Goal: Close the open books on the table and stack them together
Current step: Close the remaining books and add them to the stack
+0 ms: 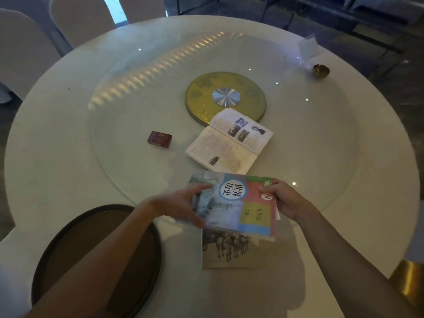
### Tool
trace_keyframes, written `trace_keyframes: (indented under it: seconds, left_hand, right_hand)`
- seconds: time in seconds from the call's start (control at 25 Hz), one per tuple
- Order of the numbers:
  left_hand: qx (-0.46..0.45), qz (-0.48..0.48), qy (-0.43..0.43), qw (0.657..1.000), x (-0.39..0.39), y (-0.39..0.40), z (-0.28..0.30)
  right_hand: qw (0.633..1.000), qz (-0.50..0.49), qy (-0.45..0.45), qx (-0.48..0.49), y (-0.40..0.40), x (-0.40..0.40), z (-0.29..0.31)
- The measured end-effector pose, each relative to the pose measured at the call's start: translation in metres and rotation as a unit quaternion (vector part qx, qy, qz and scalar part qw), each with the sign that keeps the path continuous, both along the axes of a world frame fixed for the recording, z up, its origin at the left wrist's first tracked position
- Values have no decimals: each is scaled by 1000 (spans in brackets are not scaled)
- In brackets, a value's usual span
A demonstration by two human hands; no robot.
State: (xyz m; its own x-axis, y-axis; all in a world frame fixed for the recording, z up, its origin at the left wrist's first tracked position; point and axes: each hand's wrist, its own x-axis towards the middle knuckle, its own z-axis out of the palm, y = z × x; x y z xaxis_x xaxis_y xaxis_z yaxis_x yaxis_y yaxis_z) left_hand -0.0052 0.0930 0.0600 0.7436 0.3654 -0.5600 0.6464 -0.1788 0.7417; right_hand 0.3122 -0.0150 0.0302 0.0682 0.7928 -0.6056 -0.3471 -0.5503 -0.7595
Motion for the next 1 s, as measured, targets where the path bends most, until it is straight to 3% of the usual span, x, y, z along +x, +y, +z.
trace_keyframes:
  seconds: [0.04, 0.08, 0.16, 0.2, 0.32, 0.4, 0.6, 0.72, 0.84, 1.0]
  left_hand:
    - [-20, 26, -43, 999, 7, -3, 4]
    - [21, 50, -65, 996, 16, -5, 5]
    - [186, 61, -43, 980, 35, -8, 1]
    - [198, 57, -48, 977, 43, -11, 0]
    - [14, 53, -120, 991, 61, -27, -14]
    - [-57, 94, -128, 986, 63, -36, -28]
    - [-221, 337, -167, 900, 52, -54, -55]
    - [-269, 426, -210, 838, 47, -59, -66]
    - [-250, 487, -190, 815, 52, -66, -83]
    - [-238, 562, -162, 776, 64, -84, -108]
  right_hand:
    - [1000, 20, -5, -5, 0, 8, 5]
    - [999, 45, -16, -10, 0, 14, 9]
    - [993, 110, -29, -19, 1, 20, 15]
    - [989, 143, -28, -20, 2, 20, 19]
    - [978, 206, -20, -25, 4, 16, 22]
    - [979, 201, -18, -17, 2, 15, 21]
    - [982, 164, 66, -60, -28, 46, 0]
    - [982, 139, 87, -94, -52, 68, -23]
    - [988, 75, 116, -67, -60, 54, -40]
    - [999, -5, 8, -51, -57, 11, -65]
